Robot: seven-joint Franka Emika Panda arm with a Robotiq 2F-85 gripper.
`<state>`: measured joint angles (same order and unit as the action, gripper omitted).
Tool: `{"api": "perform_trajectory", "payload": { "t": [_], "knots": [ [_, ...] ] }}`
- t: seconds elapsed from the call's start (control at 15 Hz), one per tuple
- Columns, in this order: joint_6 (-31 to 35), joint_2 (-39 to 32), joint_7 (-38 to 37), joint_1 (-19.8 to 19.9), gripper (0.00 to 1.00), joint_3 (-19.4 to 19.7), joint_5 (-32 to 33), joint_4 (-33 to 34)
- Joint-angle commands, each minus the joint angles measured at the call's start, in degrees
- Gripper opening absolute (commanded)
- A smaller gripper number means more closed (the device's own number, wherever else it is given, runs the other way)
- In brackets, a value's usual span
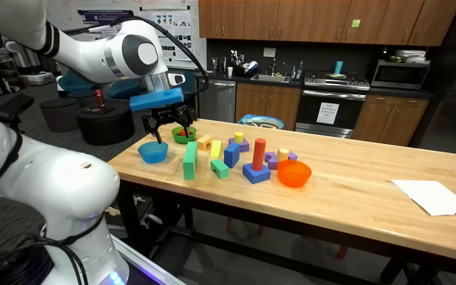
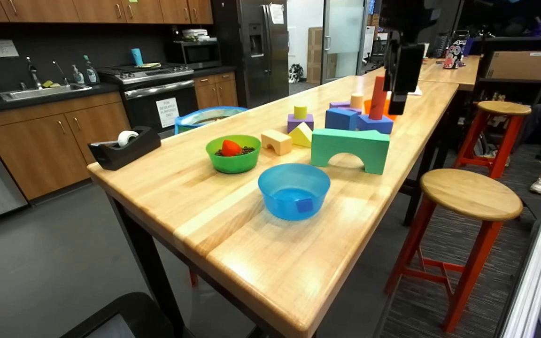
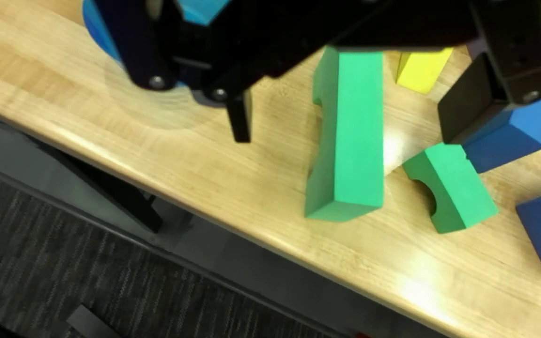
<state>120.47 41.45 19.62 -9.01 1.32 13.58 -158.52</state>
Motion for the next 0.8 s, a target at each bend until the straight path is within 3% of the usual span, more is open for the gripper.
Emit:
{"api": "perform_trajectory", "payload": {
  "t": [0.0,0.4,0.73],
  "knots": [
    [1.1,-3.4,1.5,-0.1,1.00,2.7,-4.7,3.7],
    [4.8,-10.5,7.0,0.3,1.00,6.4,-6.6,4.9],
    [6.0,-18.3,7.9,0.6,1.00,5.3,-6.5,4.9]
  ]
}}
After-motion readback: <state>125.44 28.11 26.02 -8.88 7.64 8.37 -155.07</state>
